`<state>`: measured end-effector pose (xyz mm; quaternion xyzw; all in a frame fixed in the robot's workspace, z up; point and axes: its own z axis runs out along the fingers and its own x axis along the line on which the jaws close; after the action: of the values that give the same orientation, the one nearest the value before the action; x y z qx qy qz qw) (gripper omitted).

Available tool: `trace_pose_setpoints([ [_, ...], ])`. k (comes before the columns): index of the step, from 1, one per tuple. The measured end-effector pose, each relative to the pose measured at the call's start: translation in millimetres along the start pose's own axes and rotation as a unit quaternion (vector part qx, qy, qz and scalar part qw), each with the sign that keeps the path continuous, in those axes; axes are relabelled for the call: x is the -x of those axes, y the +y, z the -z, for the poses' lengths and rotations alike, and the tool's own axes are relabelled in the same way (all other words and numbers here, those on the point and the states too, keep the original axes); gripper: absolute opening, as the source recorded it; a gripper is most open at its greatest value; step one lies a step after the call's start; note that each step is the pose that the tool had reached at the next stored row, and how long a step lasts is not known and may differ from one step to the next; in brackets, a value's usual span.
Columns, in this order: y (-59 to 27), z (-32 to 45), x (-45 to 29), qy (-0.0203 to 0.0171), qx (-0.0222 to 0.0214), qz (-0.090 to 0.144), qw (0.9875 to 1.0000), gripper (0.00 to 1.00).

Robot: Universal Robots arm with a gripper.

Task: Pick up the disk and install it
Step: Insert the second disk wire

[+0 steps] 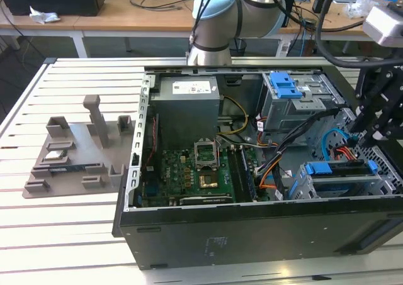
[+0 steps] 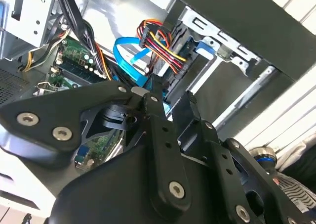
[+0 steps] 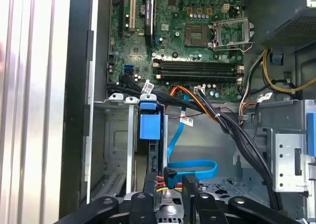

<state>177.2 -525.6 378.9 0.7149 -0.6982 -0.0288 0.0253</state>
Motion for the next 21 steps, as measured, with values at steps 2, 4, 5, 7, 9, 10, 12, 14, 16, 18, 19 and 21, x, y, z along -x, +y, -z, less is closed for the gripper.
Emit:
trace_pose_setpoints([
  [2,1.3,-3.5,-0.9,0.0002,0.0000,0.000,1.0000,0.36],
  [4,1.7,-4.2,-1.7,0.0001,0.0000,0.000,1.0000,0.36],
  [5,1.7,-4.2,-1.7,0.0002,0.0000,0.000,1.0000,0.36],
  [7,1.7,-4.2,-1.7,0.0002,0.0000,0.000,1.0000,0.28],
  [9,1.7,-4.2,-1.8,0.0001,0.0000,0.000,1.0000,0.16],
  [10,1.7,-4.2,-2.1,0.0002,0.0000,0.000,1.0000,0.16],
  [12,3.1,-4.9,-6.5,0.0001,0.0000,0.000,1.0000,0.16],
  [14,4.0,-8.6,-9.6,0.0000,0.0001,0.000,1.0000,0.16],
  [16,4.0,-12.4,-10.6,0.0001,0.0002,0.000,1.0000,0.16],
  [18,4.5,-18.4,-11.2,0.0002,0.0004,0.000,1.0000,0.16],
  [19,4.6,-20.2,-11.6,0.0002,0.0004,0.000,1.0000,0.16],
  [21,4.3,-25.3,-11.8,0.0001,0.0004,0.000,1.0000,0.16],
])
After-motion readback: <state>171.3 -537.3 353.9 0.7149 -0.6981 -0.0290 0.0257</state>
